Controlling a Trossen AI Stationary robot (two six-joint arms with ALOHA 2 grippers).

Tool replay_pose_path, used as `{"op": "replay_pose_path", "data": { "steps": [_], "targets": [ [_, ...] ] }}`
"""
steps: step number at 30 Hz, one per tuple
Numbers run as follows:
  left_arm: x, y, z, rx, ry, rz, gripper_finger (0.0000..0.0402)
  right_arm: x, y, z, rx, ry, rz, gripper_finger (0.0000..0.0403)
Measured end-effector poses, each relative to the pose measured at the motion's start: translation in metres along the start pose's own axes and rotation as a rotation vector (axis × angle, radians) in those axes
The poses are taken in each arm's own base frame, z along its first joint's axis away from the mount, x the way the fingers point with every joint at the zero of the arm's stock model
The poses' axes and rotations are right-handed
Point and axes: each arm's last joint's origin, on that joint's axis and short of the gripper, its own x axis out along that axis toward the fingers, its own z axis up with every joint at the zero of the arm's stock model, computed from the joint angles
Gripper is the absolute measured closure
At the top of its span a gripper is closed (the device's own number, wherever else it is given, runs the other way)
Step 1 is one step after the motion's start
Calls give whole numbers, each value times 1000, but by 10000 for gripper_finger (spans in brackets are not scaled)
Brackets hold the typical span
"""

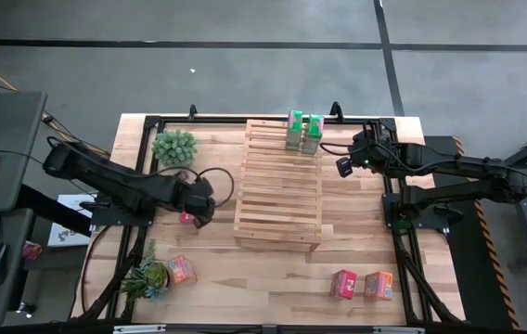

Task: Stack cereal on shelf
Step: Put the left red cereal box on the shelf

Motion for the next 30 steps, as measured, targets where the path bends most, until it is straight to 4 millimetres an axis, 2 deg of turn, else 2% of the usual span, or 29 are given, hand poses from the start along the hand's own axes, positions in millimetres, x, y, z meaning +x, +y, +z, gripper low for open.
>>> {"op": "replay_pose_path", "data": {
  "steps": [3, 6, 8, 13, 19, 25, 30],
  "targets": [
    [-16, 7, 1, 73, 96, 25, 401, 0, 0, 0, -2, 4, 0, 402],
    [-21, 16, -5, 40, 239, 51, 401, 0, 0, -1, -3, 6, -1, 402],
    [-18, 23, -13, 10, 359, 91, 401, 0, 0, -1, -4, 7, 0, 402],
    [2, 26, -31, -41, 494, 84, 401, 0, 0, -1, -4, 7, 0, 402],
    [28, 19, -42, -67, 476, -34, 401, 0, 0, -1, -4, 5, -3, 402],
    [35, 10, -40, -96, 444, -165, 401, 0, 0, -1, -4, 5, -3, 402],
    [40, -3, -31, -80, 352, -356, 401, 0, 0, -1, -3, 5, -3, 402]
  ]
}}
